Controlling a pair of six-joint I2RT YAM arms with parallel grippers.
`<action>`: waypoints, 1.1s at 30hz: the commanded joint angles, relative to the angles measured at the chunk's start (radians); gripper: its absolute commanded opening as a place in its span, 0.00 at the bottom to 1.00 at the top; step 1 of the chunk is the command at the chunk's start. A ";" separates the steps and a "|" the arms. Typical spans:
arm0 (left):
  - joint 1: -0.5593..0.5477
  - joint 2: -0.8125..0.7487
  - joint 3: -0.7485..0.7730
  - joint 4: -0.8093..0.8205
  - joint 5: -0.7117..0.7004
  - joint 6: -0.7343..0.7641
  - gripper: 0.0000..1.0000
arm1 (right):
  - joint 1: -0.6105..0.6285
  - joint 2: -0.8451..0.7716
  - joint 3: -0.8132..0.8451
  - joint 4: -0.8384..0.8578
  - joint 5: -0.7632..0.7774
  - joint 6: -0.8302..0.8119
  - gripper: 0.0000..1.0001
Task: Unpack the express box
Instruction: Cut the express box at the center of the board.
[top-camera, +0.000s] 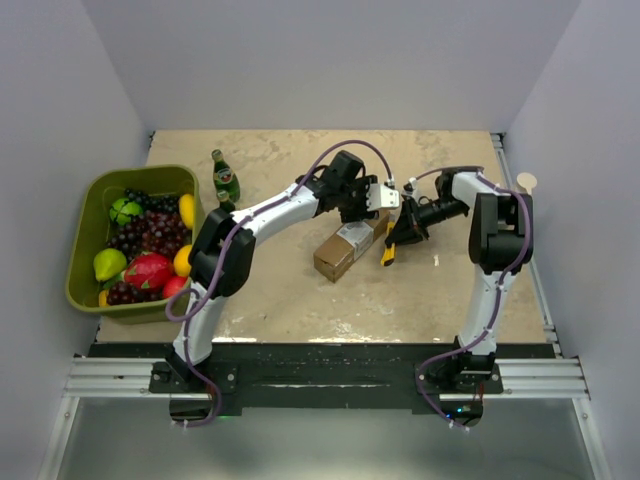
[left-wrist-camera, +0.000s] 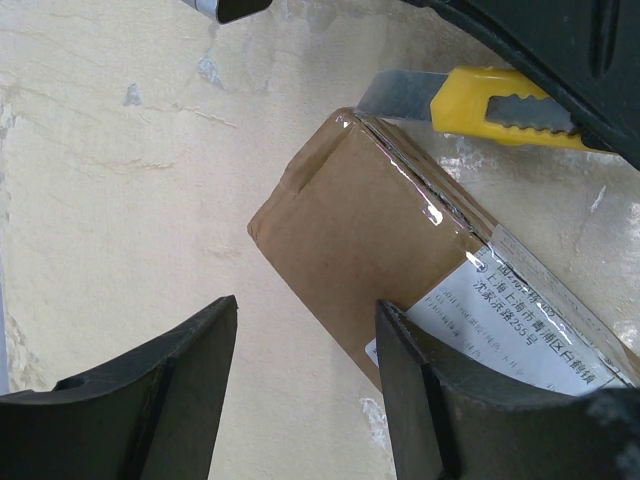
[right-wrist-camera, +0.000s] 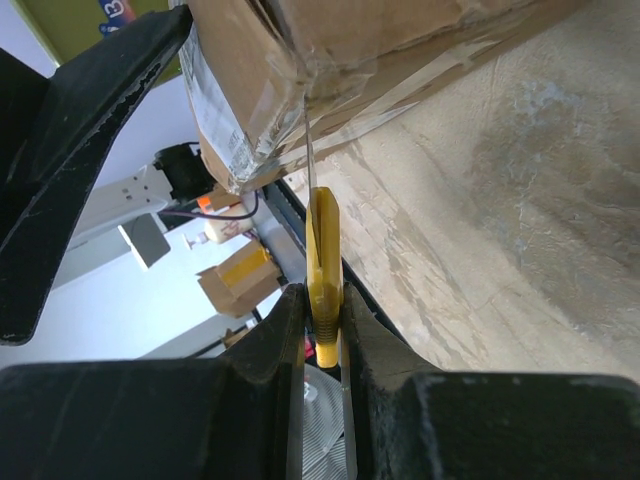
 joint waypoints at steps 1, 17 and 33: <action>0.005 0.100 -0.016 -0.058 -0.066 0.007 0.62 | -0.003 0.005 0.044 -0.002 -0.030 0.009 0.00; 0.005 0.103 -0.007 -0.058 -0.056 0.005 0.62 | 0.057 0.018 0.029 -0.032 -0.093 -0.013 0.00; 0.005 0.078 -0.047 -0.026 -0.068 -0.009 0.63 | 0.149 -0.050 -0.192 0.031 -0.304 0.102 0.00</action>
